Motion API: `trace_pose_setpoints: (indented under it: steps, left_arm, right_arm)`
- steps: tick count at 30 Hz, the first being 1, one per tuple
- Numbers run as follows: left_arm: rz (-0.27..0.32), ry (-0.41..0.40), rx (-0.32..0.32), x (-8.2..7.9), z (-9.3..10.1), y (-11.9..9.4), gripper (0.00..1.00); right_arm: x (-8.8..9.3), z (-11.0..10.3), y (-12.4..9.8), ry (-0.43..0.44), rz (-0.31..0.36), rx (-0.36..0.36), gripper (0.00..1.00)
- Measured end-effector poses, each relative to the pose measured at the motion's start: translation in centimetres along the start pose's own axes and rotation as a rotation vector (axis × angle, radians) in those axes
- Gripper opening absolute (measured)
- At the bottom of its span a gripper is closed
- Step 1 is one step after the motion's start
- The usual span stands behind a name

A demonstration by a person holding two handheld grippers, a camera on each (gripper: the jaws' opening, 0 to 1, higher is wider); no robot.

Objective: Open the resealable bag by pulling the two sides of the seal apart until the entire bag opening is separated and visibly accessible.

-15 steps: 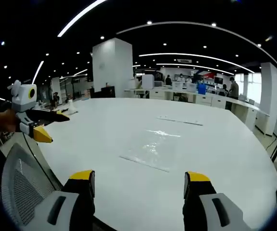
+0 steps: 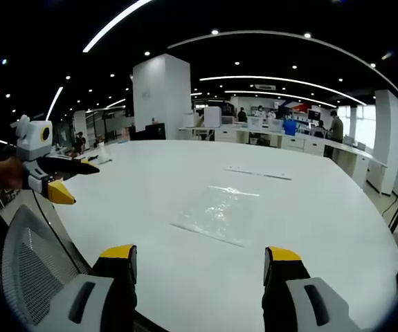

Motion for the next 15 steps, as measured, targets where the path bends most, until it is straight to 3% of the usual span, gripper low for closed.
trace_pose_setpoints:
  steps: [15]
  left_arm:
    - [-0.007,0.0,0.001,0.26,-0.09,-0.07,0.81]
  right_arm:
    - [0.01,0.03,0.0,0.001,-0.001,0.002,0.73]
Point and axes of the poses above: the point that each gripper's makers call its tool centre point, and the gripper's own axes: y roughly forward along the fingers, z roughly to its right, x roughly out of its underside, the point moved 5 cm from there along -y, roughly backward along the fingers, and after that the axes turned 9 degrees about -x, right-handed, at the moved point
